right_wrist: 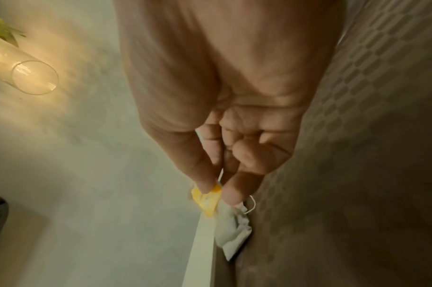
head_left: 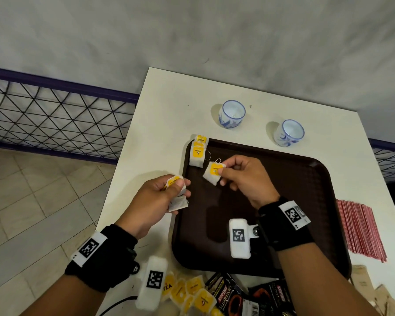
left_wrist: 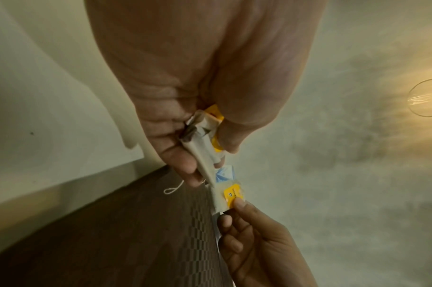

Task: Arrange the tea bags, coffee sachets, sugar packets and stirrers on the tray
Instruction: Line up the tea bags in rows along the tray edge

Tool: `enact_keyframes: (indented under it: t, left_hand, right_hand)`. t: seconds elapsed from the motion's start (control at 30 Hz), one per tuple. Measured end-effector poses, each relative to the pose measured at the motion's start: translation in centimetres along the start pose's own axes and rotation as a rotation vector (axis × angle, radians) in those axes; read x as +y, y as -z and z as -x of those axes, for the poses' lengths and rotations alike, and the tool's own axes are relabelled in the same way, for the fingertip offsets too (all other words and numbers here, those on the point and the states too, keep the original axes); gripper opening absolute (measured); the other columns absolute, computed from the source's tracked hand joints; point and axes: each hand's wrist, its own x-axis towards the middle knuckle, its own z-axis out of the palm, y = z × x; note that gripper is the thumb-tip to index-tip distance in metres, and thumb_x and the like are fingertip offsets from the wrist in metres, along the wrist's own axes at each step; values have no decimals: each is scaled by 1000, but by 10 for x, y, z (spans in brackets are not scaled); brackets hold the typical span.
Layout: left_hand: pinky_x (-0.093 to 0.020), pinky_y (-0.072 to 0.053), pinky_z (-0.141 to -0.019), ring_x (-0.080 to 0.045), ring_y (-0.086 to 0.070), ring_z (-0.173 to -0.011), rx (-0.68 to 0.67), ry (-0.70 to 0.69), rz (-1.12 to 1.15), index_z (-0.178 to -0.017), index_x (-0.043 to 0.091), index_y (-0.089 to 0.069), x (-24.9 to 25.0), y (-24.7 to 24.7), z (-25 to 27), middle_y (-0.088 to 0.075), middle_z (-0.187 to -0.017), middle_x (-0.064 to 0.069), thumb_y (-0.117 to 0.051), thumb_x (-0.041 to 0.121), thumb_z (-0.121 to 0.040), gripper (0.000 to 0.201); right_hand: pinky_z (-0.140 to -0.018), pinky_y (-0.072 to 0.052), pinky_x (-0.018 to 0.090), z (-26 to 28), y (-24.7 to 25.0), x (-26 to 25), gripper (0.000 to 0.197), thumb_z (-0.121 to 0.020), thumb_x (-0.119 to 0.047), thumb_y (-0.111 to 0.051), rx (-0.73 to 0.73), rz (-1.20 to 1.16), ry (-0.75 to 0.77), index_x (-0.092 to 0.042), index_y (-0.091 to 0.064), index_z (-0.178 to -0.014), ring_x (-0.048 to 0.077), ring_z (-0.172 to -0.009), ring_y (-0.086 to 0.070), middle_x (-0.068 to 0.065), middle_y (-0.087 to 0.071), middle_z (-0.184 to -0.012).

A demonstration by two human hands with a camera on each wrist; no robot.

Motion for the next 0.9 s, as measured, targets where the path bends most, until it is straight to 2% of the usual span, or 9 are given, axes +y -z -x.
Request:
enact_keyframes:
  t: [0.07, 0.23, 0.37, 0.5, 0.77, 0.9]
  left_hand:
    - [-33, -54, -67, -21, -74, -90, -4, 4, -7, -104, 23, -76, -1, 0, 1, -78, -97, -5, -55, 32, -102, 22]
    - [-33, -54, -67, -23, -73, -91, -5, 12, -9, -103, 23, -76, -1, 0, 3, -78, -96, -6, -56, 32, -102, 22]
    - [-34, -55, -68, -24, -74, -92, -6, 15, -15, -104, 23, -76, -1, 1, 3, -78, -97, -5, -56, 32, -102, 22]
    - [-34, -54, -68, -22, -73, -90, -10, 21, -10, -102, 23, -77, -2, 0, 3, -78, -96, -6, -57, 32, -102, 22]
    - [-30, -53, -63, -17, -71, -85, -14, 27, -22, -101, 22, -77, -2, -4, 4, -77, -94, -5, -56, 30, -103, 22]
    - [-31, -54, -64, -18, -71, -84, -13, 30, -16, -101, 21, -77, -2, -3, 3, -77, -93, -6, -57, 30, -103, 22]
  right_hand:
    - [-43, -36, 22, -4, -2, -1, 7, -87, -3, -72, -8, 32, 5, -8, -68, -84, 31, -67, -57, 27, -69, -74]
    - [-43, -35, 23, -13, -7, -1, 8, -88, -4, -71, -24, 35, 1, -7, -64, -84, 30, -62, -56, 19, -66, -67]
    - [-43, -39, 21, -19, -14, 1, 8, -88, -2, -71, -36, 8, 11, -5, -64, -89, 19, -56, -63, 21, -68, -70]
    - [-44, -42, 20, -26, -23, 3, 9, -88, -1, -70, -58, 27, -19, -7, -64, -89, 12, -54, -66, 15, -70, -71]
    - [-43, -43, 20, -43, -37, -1, 14, -88, -1, -70, -42, 51, -85, 2, -63, -100, 13, -51, -65, 15, -70, -77]
    - [-41, -43, 20, -48, -43, 0, 13, -88, -2, -70, -3, 111, -65, 2, -62, -98, 13, -49, -64, 17, -69, -78]
